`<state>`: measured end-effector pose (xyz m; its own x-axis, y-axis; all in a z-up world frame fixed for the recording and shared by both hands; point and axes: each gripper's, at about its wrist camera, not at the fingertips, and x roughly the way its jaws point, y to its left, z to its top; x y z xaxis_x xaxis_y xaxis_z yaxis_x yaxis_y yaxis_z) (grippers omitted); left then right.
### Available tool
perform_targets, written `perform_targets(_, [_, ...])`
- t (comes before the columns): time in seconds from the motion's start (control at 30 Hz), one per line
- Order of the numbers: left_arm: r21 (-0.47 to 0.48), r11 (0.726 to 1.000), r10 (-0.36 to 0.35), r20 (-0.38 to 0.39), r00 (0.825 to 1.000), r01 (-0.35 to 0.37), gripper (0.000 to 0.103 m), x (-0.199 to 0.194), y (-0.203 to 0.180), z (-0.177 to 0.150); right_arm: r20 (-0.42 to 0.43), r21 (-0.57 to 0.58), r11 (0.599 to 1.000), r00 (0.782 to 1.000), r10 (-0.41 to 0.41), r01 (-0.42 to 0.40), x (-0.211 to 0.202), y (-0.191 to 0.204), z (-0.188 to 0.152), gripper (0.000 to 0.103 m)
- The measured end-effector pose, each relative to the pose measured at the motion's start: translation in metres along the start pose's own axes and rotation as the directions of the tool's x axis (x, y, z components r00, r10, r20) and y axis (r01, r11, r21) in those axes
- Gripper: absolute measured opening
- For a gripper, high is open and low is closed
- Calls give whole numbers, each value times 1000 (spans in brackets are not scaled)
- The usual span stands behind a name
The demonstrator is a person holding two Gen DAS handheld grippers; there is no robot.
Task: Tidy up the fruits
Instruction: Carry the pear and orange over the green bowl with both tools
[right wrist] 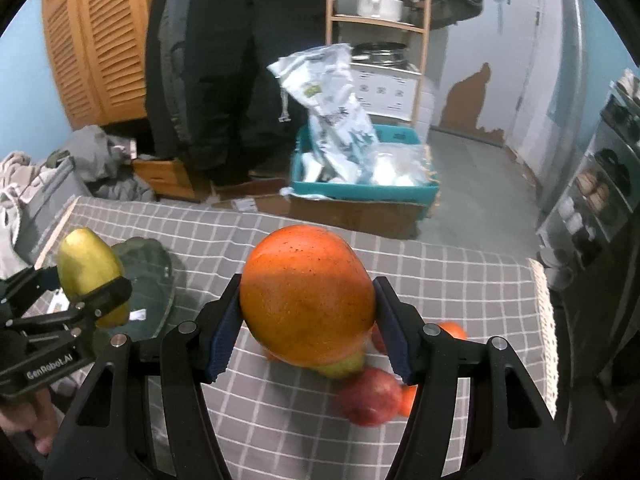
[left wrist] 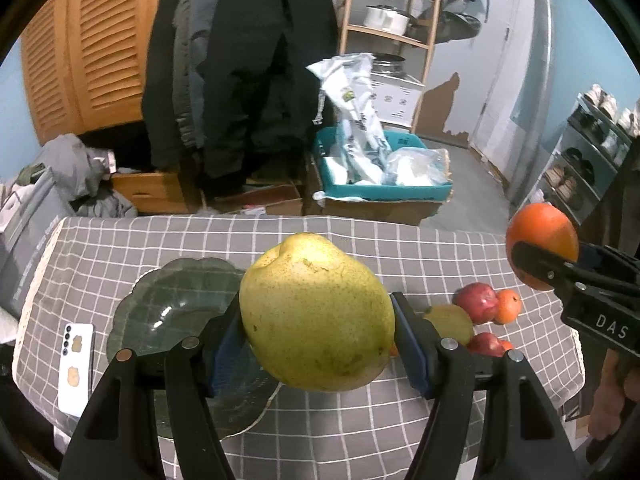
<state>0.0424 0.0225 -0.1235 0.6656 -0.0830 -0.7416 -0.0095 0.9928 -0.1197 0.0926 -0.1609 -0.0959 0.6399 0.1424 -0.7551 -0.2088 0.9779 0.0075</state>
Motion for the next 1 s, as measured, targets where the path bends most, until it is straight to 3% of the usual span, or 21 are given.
perform_targets(0.6, [-137, 985, 103, -38, 994, -108, 70, 5, 92, -9, -78, -104, 984, 987, 138, -146, 55, 109, 26, 63])
perform_targets(1.0, [-213, 952, 203, -98, 974, -220, 70, 14, 165, -28, -164, -166, 963, 969, 186, -213, 98, 177, 28, 63])
